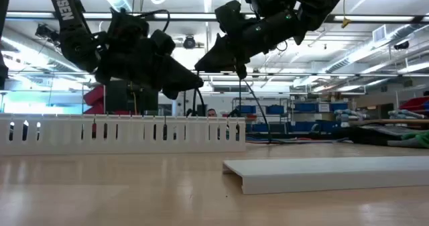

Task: Ziptie cables
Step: Wrap the cable wires with the black zip tie

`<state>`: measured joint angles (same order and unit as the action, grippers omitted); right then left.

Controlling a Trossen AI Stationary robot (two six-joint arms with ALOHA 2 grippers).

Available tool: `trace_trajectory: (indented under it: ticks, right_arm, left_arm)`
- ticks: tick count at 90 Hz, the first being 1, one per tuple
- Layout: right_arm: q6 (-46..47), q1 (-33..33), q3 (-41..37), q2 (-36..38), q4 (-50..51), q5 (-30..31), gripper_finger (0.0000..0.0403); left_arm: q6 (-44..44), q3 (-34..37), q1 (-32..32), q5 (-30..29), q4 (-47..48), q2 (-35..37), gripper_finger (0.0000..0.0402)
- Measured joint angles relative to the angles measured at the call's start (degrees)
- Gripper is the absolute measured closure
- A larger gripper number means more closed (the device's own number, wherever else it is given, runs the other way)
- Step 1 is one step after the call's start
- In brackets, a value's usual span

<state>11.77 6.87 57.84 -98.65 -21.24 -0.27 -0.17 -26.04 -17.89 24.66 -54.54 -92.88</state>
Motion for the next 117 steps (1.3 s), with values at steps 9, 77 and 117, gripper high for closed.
trace_trajectory:
  ticks: [9,77,117]
  right_arm:
    - [-1.0,0.0,0.0,0.1,-0.1,0.5,0.0403]
    - [-6.8,0.1,-0.1,2.1,-0.6,8.2,0.0402]
    - [-9.0,0.1,-0.1,9.0,2.0,11.9,0.0402]
  left_arm:
    - [0.2,0.0,0.0,-0.1,-0.2,-0.5,0.0367]
    - [-0.2,0.0,-1.3,-2.1,-7.0,-10.6,0.0376]
    - [0.6,0.0,-1.7,-4.5,-6.7,-10.6,0.0381]
